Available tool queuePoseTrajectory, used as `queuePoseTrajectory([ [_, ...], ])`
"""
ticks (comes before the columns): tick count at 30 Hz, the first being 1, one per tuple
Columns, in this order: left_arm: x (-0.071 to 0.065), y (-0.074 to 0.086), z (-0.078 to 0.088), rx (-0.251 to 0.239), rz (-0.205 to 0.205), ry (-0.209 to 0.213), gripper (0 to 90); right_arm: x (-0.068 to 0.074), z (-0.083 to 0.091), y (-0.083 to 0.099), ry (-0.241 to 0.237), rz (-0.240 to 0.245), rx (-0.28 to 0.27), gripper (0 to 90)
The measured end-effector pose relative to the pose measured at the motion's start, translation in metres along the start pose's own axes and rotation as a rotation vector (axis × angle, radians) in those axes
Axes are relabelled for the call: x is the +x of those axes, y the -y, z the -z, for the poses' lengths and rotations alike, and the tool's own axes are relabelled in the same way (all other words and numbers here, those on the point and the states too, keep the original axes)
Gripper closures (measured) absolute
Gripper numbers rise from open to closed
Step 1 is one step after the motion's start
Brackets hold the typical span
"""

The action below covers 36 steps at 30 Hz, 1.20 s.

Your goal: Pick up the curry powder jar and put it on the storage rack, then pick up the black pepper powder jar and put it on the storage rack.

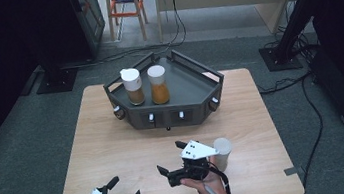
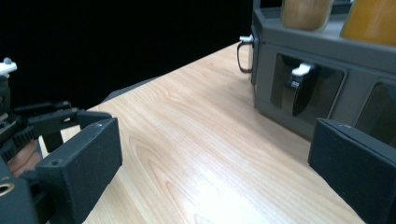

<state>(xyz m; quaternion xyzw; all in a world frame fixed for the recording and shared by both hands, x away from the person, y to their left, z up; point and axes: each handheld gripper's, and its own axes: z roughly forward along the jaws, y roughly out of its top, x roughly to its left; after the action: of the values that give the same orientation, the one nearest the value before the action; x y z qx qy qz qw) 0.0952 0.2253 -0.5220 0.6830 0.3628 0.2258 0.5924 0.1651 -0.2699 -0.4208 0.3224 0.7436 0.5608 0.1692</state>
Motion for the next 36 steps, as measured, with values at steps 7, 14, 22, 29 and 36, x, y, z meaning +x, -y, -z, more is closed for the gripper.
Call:
queuePoseTrajectory([
  [7, 0.0, 0.0, 0.0, -0.001, 0.004, -0.002, 7.3, 0.0, 0.002, 0.01, -0.009, -0.002, 0.005, 2.8],
  [14, 0.0, 0.0, 0.0, -0.002, 0.005, -0.006, 7.3, 0.0, 0.003, 0.019, -0.029, -0.016, 0.007, 2.8],
  [22, 0.0, 0.0, 0.0, -0.002, 0.005, -0.003, 7.3, -0.002, 0.006, 0.028, -0.036, -0.021, 0.015, 2.8],
  [29, 0.0, 0.0, 0.0, -0.002, 0.007, -0.004, 7.3, -0.001, 0.009, 0.028, -0.037, -0.021, 0.009, 2.8],
  [36, 0.001, 0.0, 0.0, -0.004, 0.009, -0.006, 7.3, 0.001, 0.015, 0.027, -0.021, -0.012, -0.001, 2.8],
])
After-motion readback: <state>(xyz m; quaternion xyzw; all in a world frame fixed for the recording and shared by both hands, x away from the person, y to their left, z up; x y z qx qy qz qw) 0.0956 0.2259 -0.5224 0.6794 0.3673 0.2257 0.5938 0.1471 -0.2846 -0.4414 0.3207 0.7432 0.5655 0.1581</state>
